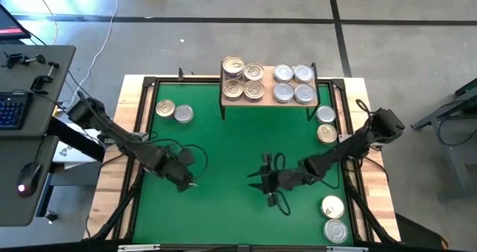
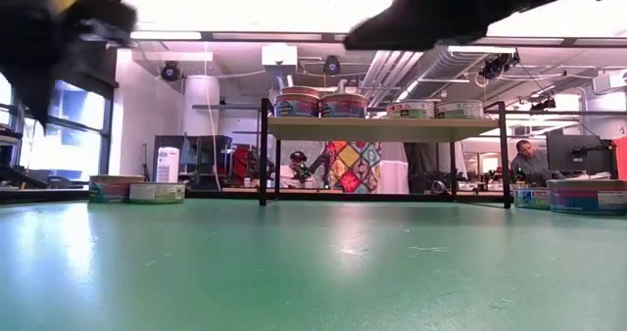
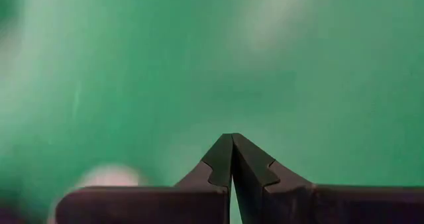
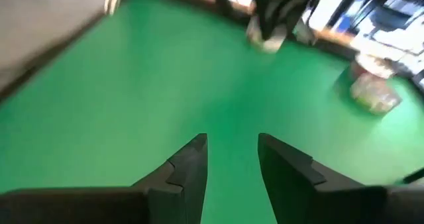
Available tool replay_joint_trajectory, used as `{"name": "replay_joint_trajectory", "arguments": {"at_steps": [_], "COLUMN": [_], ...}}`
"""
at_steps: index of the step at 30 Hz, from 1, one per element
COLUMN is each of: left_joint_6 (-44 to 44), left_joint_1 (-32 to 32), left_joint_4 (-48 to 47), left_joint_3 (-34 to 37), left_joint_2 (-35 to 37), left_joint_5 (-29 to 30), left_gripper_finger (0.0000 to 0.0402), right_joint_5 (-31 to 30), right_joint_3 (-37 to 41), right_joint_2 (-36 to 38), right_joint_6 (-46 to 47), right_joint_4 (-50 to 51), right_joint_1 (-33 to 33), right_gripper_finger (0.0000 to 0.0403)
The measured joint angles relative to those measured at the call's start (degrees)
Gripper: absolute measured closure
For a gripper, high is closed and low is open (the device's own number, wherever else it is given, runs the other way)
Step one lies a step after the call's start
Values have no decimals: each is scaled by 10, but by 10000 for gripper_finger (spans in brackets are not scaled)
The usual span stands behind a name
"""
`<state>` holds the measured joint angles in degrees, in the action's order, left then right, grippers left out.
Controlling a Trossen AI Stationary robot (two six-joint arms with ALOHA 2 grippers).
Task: Stack canned seafood by type on shelf
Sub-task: Stack the green tuna can on top of the green tuna can on the shelf
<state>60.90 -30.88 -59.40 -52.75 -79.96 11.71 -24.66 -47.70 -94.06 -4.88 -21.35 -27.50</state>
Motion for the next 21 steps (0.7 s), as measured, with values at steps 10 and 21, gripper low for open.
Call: {"name": "replay_joint_trajectory", "arguments": {"at_steps": [10, 21], "left_joint_6": [171, 125], "left_joint_1": [-6, 10], "left_joint_4": [-146, -19], "left_joint_3": [59, 119], "left_joint_2": [13, 15], "left_joint_5": [-122, -52], "left_gripper_finger": [401, 401], "right_joint_5": [-21, -21], "right_joint_3": [52, 52], "right_joint_2": [0, 0], "right_joint_6": [45, 13], "right_joint_4": [-44, -52], "right_joint_1": [-6, -6], "right_gripper_finger": [277, 277]}}
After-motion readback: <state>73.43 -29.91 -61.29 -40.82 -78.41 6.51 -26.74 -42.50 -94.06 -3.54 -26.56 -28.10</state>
